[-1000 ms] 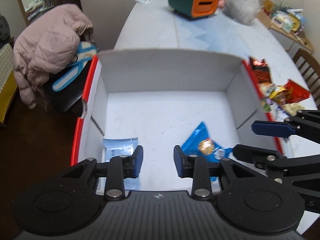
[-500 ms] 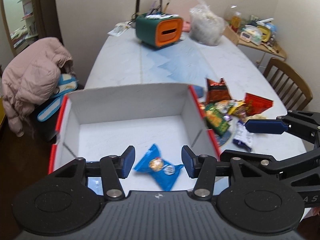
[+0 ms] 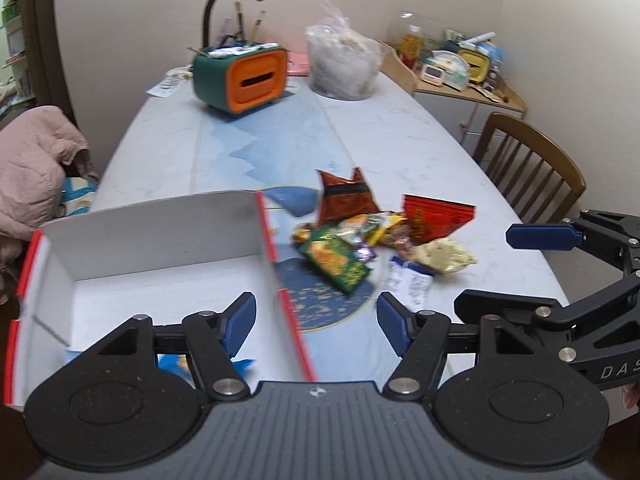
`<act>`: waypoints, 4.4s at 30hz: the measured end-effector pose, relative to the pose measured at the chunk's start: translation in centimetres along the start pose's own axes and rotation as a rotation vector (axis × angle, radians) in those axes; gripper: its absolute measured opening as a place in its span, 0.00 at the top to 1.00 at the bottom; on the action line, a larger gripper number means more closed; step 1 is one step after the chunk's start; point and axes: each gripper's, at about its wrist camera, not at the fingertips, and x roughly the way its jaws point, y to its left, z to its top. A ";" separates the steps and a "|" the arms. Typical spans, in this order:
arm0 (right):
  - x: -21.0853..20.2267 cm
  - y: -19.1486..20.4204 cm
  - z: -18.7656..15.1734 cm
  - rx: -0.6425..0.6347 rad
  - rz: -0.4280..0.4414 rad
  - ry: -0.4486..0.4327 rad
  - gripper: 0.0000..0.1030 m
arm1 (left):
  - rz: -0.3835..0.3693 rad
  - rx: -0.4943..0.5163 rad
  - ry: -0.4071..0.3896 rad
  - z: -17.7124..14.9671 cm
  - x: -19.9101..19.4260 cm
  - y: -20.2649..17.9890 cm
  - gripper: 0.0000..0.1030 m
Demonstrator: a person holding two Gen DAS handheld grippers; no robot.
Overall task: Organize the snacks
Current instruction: 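Grasp the white-and-blue biscuit packet with the left tool while the right tool grasps the cream bag, then carry both packets over the white box with both tools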
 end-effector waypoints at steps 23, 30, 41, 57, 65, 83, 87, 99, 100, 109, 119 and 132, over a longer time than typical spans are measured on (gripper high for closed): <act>2.5 -14.1 -3.6 0.050 -0.059 0.114 0.01 | -0.114 0.116 0.179 0.5 12.3 -9.3 0.26; 5.6 -16.1 -3.8 0.083 -0.025 0.185 0.03 | -0.114 0.143 0.270 1.0 16.5 -10.1 0.26; 10.1 -17.4 -3.4 0.125 0.036 0.266 0.11 | -0.112 0.151 0.342 1.0 20.3 -10.5 0.26; 14.1 -17.2 -3.7 0.152 0.043 0.328 0.27 | -0.045 0.200 0.316 0.5 21.6 -11.1 0.27; 14.5 -17.1 -4.1 0.154 0.035 0.336 0.44 | -0.029 0.211 0.292 0.6 21.7 -11.6 0.42; 11.3 -16.4 -5.2 0.237 0.041 0.300 0.66 | -0.043 0.088 0.294 0.6 19.7 -10.4 0.52; 9.6 -15.9 -5.3 0.238 0.045 0.280 0.67 | -0.046 0.069 0.283 0.6 18.3 -10.0 0.52; 4.3 -13.1 -4.0 0.219 0.061 0.208 0.68 | -0.039 -0.007 0.236 0.8 12.3 -8.5 0.52; 3.8 -12.8 -3.8 0.215 0.065 0.201 0.68 | -0.041 -0.014 0.229 0.8 11.7 -8.3 0.52; 1.2 -9.2 -2.1 0.182 0.101 0.161 0.67 | -0.008 -0.076 0.187 1.2 6.8 -5.7 0.52; 0.7 -4.2 0.1 0.133 0.148 0.127 0.67 | 0.022 -0.157 0.149 0.8 2.2 -0.8 0.52; 4.6 3.7 3.1 0.037 0.212 0.127 0.67 | 0.127 -0.218 0.103 0.1 -1.4 6.9 0.52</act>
